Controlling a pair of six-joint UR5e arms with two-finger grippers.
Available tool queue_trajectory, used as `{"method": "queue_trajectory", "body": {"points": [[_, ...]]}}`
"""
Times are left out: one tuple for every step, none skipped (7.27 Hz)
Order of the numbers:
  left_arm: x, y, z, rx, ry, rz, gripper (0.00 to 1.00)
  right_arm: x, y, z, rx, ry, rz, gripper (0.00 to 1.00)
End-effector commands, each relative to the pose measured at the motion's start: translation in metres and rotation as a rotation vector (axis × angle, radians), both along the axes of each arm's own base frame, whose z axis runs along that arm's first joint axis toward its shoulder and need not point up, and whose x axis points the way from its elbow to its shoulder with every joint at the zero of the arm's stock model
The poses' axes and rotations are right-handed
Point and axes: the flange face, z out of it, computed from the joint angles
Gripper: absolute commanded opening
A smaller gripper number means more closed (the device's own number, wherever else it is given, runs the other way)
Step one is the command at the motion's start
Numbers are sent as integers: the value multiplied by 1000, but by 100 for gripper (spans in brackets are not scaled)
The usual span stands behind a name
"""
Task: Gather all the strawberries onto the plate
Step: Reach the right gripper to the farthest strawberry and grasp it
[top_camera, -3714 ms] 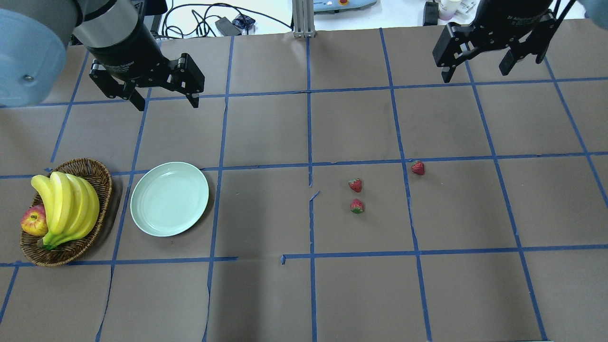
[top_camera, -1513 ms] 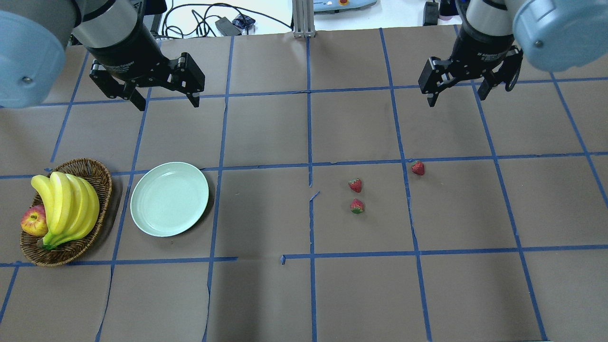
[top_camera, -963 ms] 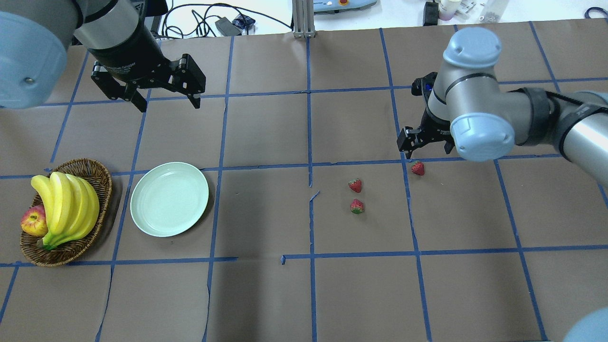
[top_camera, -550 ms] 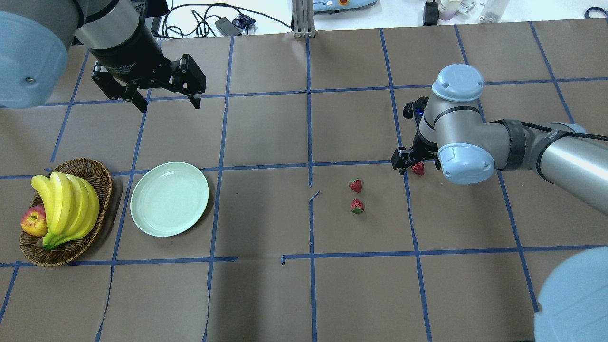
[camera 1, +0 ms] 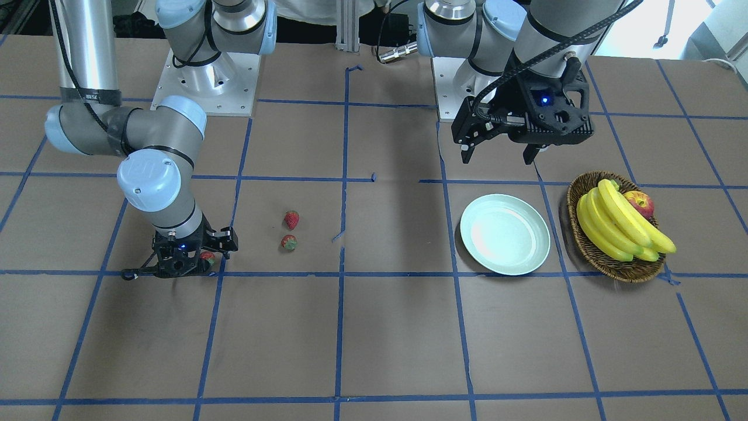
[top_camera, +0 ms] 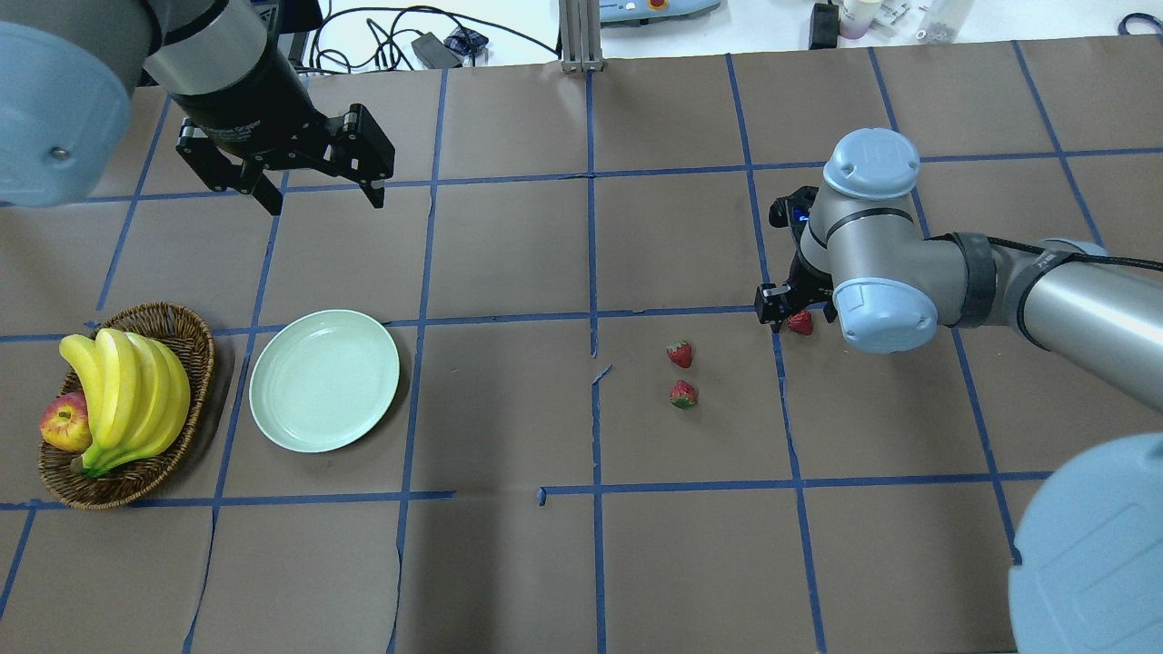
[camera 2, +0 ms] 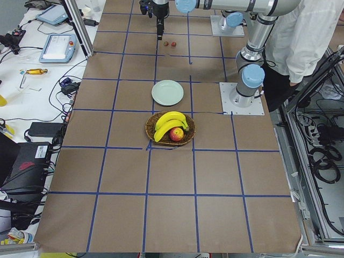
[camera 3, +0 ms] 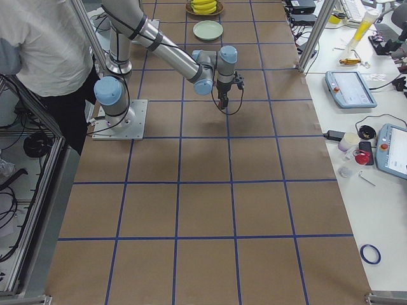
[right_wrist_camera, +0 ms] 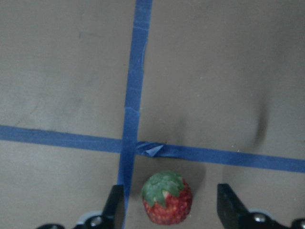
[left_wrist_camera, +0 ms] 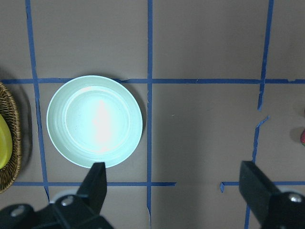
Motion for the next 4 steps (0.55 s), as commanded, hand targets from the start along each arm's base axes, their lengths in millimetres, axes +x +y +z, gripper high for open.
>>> {"method": "queue_trajectory", "body": {"points": [[0, 0, 1, -2, -1, 0, 100, 1, -14, 18, -39, -7, -15, 0], [0, 0, 0, 0, -1, 0, 100, 1, -17, 24, -50, -9, -20, 0], [0, 0, 0, 0, -1, 0, 100, 4, -23, 34, -74, -10, -54, 0], [0, 0, 1, -2, -1, 0, 100, 29, -35, 61, -108, -45, -91, 0]]}}
